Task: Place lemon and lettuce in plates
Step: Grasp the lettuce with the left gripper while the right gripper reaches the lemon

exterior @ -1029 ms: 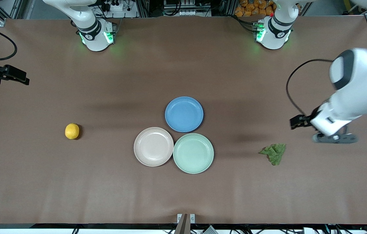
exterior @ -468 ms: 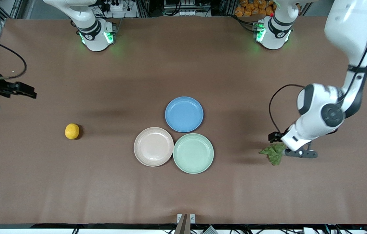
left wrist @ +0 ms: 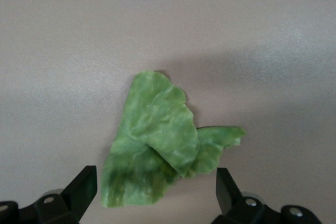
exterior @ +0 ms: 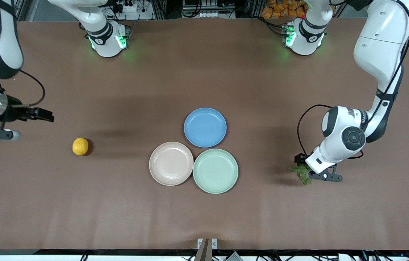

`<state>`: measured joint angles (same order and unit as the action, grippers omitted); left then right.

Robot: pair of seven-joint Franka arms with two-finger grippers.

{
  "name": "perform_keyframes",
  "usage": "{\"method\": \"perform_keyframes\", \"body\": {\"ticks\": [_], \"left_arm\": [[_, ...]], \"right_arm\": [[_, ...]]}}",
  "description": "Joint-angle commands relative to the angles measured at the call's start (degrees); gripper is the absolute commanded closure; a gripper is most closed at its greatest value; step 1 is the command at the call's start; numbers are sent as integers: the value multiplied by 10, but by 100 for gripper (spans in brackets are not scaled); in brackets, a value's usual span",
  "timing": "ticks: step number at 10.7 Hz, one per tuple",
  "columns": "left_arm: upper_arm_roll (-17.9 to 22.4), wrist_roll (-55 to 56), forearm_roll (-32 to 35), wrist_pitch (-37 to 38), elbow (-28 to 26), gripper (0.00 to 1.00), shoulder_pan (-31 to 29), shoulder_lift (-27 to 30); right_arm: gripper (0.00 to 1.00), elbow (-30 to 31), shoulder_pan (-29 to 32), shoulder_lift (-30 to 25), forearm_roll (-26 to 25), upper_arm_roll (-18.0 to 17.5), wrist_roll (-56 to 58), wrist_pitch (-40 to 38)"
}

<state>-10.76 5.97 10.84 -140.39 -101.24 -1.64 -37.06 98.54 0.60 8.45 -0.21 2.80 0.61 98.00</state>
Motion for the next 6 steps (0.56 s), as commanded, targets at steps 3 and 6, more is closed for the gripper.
{"method": "perform_keyframes", "body": {"ticks": [3, 6], "left_arm": [[5, 3, 20, -26, 28, 5, 1, -35], [5, 2, 19, -31, 30, 33, 6, -45]], "right_arm": [[0, 75, 5, 25, 1, -4, 6, 131], [0, 85, 3, 67, 1, -4, 6, 192]]}}
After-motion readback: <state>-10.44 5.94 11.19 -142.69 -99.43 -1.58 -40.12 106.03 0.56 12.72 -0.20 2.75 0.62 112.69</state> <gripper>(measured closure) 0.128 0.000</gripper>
